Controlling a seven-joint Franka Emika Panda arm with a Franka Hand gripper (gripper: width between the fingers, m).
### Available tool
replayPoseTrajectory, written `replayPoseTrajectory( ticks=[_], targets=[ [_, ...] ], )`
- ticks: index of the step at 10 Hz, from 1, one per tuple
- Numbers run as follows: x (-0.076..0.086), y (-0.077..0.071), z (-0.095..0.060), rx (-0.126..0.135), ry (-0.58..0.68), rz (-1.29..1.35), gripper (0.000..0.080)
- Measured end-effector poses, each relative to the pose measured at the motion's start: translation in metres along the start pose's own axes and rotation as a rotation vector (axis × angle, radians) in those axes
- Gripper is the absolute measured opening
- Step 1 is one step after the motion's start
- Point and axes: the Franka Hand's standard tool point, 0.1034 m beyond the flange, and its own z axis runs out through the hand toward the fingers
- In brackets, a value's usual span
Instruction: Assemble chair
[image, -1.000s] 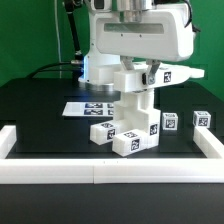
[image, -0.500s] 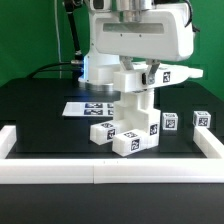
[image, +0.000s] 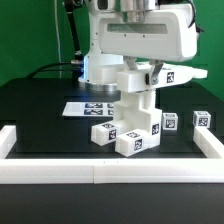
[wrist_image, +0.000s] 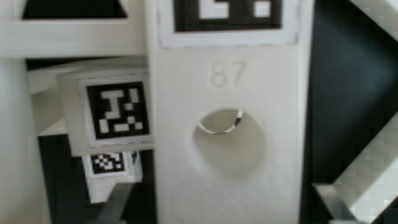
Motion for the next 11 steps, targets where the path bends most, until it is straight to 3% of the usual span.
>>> replayPoseTrajectory(
  ticks=[9, 11],
  targets=[
    [0.005, 0.0015, -0.0001, 0.005, 0.008, -0.034, 0.029],
    [0.005, 0.0031, 0.0071, -0.004, 0.01, -0.035, 0.029]
  ],
)
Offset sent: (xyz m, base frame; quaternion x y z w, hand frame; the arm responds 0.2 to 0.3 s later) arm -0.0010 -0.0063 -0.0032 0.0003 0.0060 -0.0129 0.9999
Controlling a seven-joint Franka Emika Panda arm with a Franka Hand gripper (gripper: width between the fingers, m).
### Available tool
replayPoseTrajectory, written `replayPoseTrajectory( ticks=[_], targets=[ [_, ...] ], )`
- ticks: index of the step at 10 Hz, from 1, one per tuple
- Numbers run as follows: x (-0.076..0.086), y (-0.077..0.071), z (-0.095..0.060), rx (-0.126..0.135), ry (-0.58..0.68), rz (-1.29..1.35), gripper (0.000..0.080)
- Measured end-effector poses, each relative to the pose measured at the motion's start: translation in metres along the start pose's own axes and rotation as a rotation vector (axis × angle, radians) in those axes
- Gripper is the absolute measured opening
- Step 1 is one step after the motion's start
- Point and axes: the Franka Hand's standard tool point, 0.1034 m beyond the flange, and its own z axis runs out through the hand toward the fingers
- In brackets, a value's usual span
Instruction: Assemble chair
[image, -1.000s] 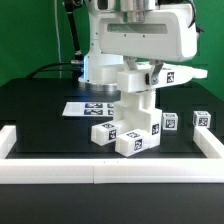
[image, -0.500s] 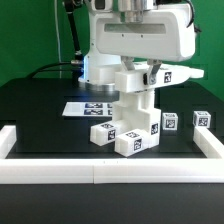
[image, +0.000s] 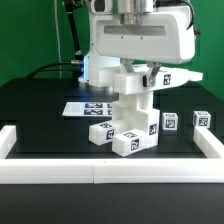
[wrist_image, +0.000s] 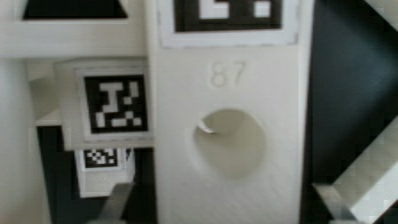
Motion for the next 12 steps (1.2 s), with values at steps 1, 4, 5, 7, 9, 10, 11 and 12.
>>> replayPoseTrajectory(
  ticks=[1, 4, 5, 7, 9, 10, 11, 12],
  targets=[
    [0.0, 0.001, 0.005, -0.006, 0.001, -0.001, 0.029],
    [0.003, 0.002, 0.014, -0.016, 0.006, -0.013, 0.029],
    [0.004, 0.003, 0.017, -0.019, 0.008, -0.022, 0.029],
    [0.006, 0.004, 0.026, -0.023, 0.02, -0.042, 0.029],
    [0.007, 0.005, 0.035, -0.028, 0.033, -0.055, 0.029],
    [0.009, 0.004, 0.036, -0.022, 0.043, -0.056, 0.029],
    [0.01, 0.003, 0.037, -0.02, 0.048, -0.057, 0.029],
    [0.01, 0.003, 0.037, -0.018, 0.051, -0.057, 0.029]
  ],
)
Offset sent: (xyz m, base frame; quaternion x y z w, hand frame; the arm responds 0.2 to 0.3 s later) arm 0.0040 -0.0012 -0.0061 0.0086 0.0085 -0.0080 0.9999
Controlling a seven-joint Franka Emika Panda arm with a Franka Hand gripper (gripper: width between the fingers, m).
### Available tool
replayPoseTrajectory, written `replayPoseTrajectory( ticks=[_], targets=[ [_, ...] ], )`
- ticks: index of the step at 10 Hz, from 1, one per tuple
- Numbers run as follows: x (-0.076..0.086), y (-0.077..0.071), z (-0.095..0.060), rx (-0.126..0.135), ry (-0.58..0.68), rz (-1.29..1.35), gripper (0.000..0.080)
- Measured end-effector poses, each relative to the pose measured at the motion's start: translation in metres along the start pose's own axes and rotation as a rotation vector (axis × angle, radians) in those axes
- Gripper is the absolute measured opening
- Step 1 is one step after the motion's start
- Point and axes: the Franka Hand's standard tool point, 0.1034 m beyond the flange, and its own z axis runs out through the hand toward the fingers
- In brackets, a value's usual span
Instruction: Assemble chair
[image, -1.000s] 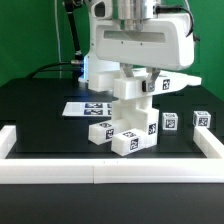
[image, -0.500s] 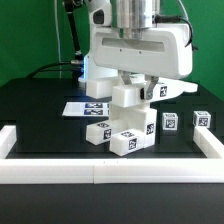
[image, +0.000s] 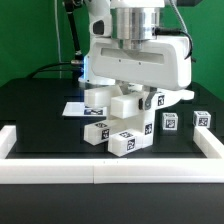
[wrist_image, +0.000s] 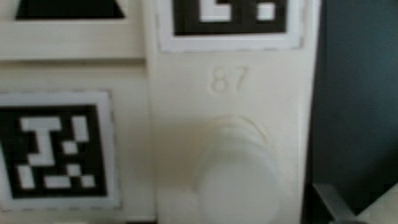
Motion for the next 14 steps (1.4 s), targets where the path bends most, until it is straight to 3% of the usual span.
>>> replayPoseTrajectory(
  ticks=[6, 8, 10, 14],
  targets=[
    [0.001, 0.0, 0.0, 0.002, 0.003, 0.0, 0.0299],
    [0.001, 0.0, 0.0, 0.002, 0.003, 0.0, 0.0609],
    [0.001, 0.0, -0.001, 0.001, 0.001, -0.001, 0.0639],
    [-0.006, -0.002, -0.029, 0.021, -0.029, 0.007, 0.0649]
  ],
)
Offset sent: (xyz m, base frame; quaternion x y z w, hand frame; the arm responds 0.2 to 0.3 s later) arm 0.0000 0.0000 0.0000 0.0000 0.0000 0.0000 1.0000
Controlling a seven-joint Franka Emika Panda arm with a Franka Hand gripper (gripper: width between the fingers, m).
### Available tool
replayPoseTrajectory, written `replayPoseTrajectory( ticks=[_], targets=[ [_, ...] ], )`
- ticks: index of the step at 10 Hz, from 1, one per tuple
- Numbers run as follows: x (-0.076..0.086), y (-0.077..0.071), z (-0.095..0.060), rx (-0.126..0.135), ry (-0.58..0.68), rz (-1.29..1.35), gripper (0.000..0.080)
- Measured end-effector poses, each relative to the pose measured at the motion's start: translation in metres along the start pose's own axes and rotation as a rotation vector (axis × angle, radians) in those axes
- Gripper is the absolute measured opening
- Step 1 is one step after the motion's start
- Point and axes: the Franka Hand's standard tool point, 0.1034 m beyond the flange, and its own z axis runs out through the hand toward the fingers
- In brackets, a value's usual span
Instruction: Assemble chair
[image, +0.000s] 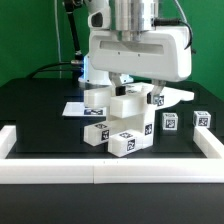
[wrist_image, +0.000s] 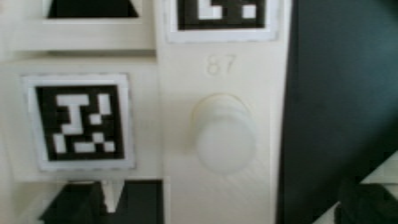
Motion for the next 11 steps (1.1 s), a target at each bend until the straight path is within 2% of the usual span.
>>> replayPoseTrajectory(
  ticks=[3, 5, 6, 8, 9, 11],
  targets=[
    [-0.018, -0.008, -0.029, 0.027, -0.028, 0.015, 0.0649],
    [-0.042, -0.02, -0.04, 0.04, -0.039, 0.068, 0.0649],
    [-0.052, -0.027, -0.04, 0.04, -0.041, 0.077, 0.0649],
    [-0.069, -0.036, -0.032, 0.025, -0.046, 0.073, 0.0649],
    [-0.071, -0.035, -0.03, 0.021, -0.047, 0.068, 0.0649],
    [-0.06, -0.025, -0.027, 0.02, -0.041, 0.026, 0.0649]
  ],
)
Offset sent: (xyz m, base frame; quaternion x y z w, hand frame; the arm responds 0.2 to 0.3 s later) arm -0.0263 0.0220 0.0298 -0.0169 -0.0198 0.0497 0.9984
